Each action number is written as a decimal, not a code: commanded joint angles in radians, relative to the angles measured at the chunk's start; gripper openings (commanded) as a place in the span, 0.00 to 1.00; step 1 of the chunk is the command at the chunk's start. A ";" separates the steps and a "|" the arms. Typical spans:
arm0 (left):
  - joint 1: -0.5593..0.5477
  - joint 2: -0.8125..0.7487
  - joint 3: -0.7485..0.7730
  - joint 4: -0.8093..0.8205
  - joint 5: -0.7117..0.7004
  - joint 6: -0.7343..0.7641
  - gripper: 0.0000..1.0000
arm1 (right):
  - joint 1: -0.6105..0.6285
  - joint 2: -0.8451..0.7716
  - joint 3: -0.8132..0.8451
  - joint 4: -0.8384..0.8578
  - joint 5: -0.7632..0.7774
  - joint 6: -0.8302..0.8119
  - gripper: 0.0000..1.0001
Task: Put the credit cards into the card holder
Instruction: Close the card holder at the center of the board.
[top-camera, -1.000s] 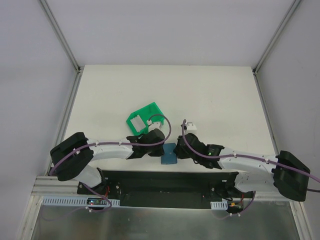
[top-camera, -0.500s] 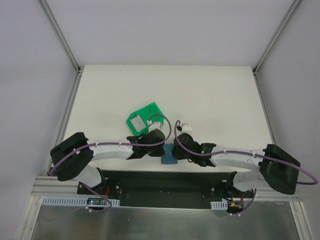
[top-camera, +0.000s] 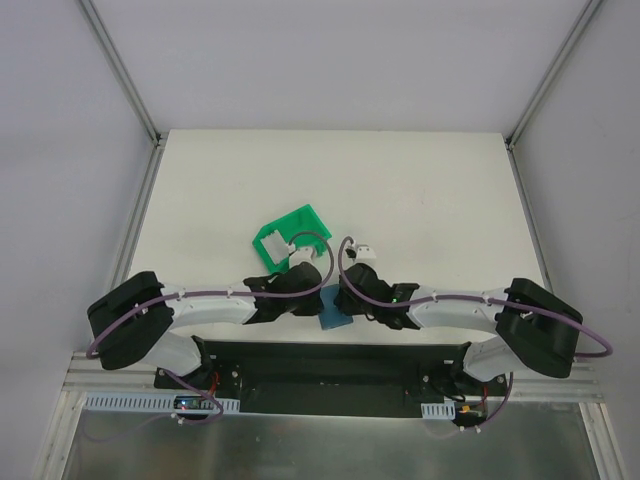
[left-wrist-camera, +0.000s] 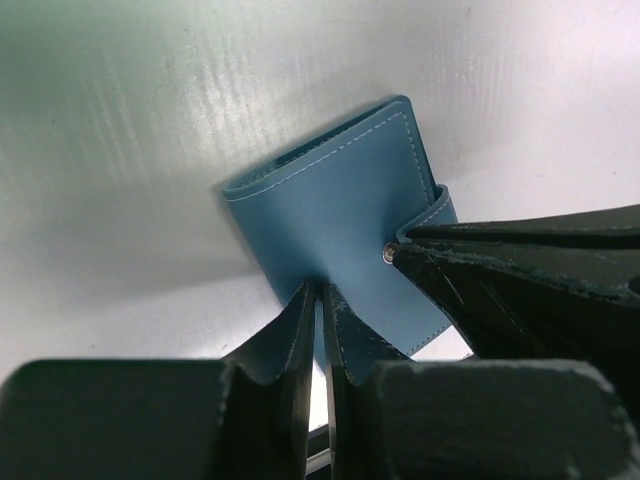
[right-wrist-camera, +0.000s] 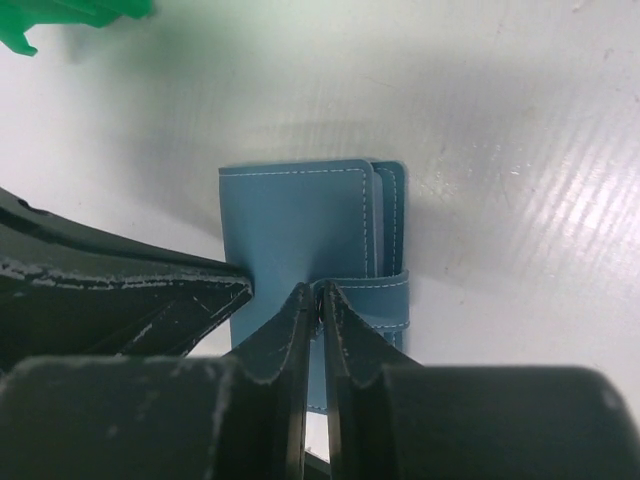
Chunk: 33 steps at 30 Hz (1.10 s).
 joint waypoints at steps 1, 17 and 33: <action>-0.013 -0.063 -0.047 -0.024 -0.014 -0.018 0.07 | 0.016 0.045 0.032 0.039 -0.074 -0.002 0.09; -0.015 -0.033 -0.031 -0.022 -0.011 0.011 0.12 | 0.015 -0.041 0.047 -0.042 -0.019 -0.060 0.19; -0.013 -0.028 -0.038 -0.022 -0.020 0.020 0.11 | -0.056 -0.360 -0.092 -0.068 -0.006 -0.080 0.28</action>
